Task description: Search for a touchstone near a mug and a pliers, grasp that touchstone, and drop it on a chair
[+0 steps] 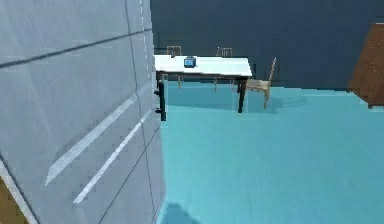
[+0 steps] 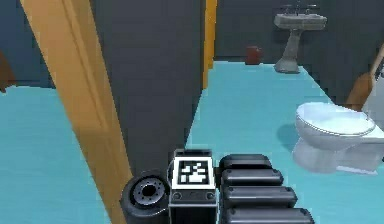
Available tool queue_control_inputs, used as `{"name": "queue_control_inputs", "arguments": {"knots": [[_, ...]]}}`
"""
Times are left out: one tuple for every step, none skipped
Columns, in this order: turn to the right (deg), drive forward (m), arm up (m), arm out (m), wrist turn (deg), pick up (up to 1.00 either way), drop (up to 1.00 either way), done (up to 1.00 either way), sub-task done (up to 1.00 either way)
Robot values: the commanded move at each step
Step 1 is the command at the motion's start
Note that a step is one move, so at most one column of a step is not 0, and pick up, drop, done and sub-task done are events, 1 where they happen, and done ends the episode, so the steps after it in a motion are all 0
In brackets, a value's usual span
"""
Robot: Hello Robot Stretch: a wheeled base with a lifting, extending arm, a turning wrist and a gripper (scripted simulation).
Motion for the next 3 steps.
{"name": "queue_control_inputs", "arguments": {"knots": [[9.0, 0.0, 0.0, 0.0, 0.0, 0.0, 0.0, 0.0, 0.0], [0.0, 0.45, 0.0, 0.0, 0.0, 0.0, 0.0, 0.0, 0.0], [21.0, 0.0, 0.0, 0.0, 0.0, 0.0, 0.0, 0.0, 0.0]]}}
